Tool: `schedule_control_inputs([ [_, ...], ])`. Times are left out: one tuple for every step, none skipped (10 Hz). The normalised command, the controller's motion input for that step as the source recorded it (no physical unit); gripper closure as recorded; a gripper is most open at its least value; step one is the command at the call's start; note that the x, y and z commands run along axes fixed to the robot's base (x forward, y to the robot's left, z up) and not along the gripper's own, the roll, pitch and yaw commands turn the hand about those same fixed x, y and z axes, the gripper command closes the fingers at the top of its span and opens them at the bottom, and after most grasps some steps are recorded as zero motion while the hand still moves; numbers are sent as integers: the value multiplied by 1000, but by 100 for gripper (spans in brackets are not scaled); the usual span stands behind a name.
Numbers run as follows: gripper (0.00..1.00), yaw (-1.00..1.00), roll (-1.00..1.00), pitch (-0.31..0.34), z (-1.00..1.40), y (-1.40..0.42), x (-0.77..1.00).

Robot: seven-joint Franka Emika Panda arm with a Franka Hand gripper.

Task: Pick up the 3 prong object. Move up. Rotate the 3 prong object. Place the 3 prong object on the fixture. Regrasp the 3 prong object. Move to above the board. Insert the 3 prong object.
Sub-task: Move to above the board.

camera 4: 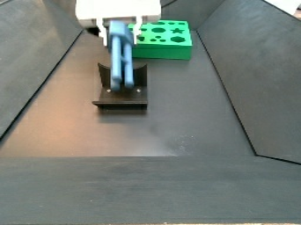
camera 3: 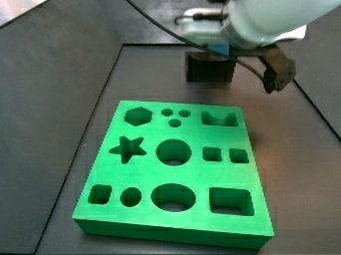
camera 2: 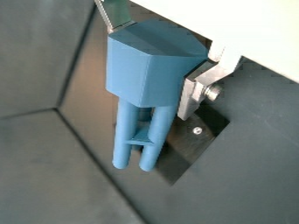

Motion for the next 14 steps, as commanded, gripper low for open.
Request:
schedule_control_inputs([
  [100, -195, 220, 130, 1000, -192, 21],
  [100, -155, 145, 168, 1000, -190, 21],
  [100, -82, 88, 203, 1000, -183, 20],
  [100, -30, 52, 224, 1000, -178, 20],
  [100, 40, 13, 247, 1000, -170, 21],
  [100, 69, 1, 252, 1000, -166, 24],
  [100, 130, -10, 248, 1000, -159, 29],
  [100, 179, -13, 226, 1000, -152, 33],
  [100, 205, -12, 195, 1000, -146, 36],
  [100, 219, -13, 171, 1000, -142, 38],
  [100, 232, -21, 120, 1000, -129, 40],
  [100, 229, -25, 73, 1000, -119, 40],
  [100, 215, -25, 40, 1000, -111, 42],
  [100, 182, -18, 4, 939, -86, 40],
])
